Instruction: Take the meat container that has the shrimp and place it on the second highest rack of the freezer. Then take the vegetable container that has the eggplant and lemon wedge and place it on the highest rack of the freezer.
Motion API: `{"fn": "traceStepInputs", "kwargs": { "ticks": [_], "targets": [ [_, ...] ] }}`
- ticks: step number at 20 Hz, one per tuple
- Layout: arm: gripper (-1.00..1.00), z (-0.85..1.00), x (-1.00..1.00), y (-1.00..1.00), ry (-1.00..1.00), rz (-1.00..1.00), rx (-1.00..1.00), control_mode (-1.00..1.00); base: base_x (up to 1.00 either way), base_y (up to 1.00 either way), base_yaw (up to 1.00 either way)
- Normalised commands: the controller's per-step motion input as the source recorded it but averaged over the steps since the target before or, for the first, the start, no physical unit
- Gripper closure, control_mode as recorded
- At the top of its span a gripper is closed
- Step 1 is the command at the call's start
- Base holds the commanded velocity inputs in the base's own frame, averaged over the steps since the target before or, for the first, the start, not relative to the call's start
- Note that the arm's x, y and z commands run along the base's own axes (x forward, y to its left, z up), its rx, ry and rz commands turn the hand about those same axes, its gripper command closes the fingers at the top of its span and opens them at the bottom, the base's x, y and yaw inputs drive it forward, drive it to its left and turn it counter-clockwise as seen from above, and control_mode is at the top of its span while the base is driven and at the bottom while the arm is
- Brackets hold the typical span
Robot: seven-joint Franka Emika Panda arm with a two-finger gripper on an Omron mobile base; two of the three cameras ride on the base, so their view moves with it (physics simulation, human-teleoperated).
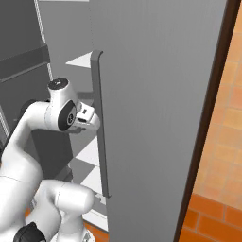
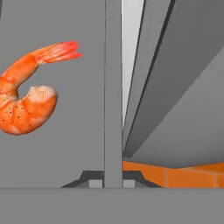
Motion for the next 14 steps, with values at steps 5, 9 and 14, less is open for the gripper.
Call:
{"fn": "traceStepInputs", "kwargs": {
  "ticks": [5,9,14],
  "targets": [
    [1.0,0.0,0.52,0.07,-0.01,-0.04,0.0,-1.0,0.0,0.0,0.0],
    [1.0,-0.05,0.17,0.22,-0.08,-0.03,0.0,-1.0,0.0,0.0,0.0],
    [1.0,0.0,0.3,0.15,-0.06,-0.02,-0.01,-1.0,0.0,0.0,0.0]
  ]
}}
